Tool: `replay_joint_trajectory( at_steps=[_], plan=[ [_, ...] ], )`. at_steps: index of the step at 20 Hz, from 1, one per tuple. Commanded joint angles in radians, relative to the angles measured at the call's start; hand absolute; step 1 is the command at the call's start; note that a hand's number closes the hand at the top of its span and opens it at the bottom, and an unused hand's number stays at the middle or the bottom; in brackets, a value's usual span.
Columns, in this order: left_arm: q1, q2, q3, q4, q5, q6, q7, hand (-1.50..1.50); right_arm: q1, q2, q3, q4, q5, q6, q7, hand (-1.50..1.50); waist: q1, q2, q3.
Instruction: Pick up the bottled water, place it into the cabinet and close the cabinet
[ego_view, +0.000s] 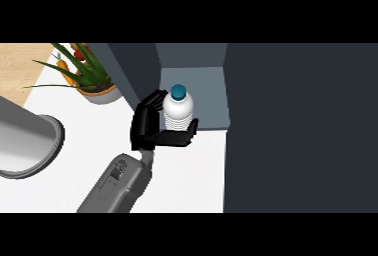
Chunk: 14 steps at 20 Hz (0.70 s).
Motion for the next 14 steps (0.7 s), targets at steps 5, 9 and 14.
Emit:
replay_joint_trajectory(
  at_steps=[5, 9, 14],
  plan=[
    [-0.23, -0.001, -0.025, 0.227, 0.021, 0.165, 0.069, 1.5, 0.04, 0.005, -0.032, -0.149, -0.072, -0.011, 0.048, -1.5, -0.02, 0.004, 0.0],
    [-0.304, -0.001, 0.021, 0.344, 0.021, 0.137, 0.058, 1.5, 0.015, 0.019, -0.024, -0.126, -0.055, -0.024, 0.059, -1.5, -0.011, 0.005, 0.0],
    [-0.391, -0.001, 0.047, 0.483, 0.113, 0.105, -0.008, 1.5, -0.018, -0.029, -0.05, -0.101, -0.129, -0.032, 0.083, -1.5, -0.021, 0.008, 0.0]
  ],
)
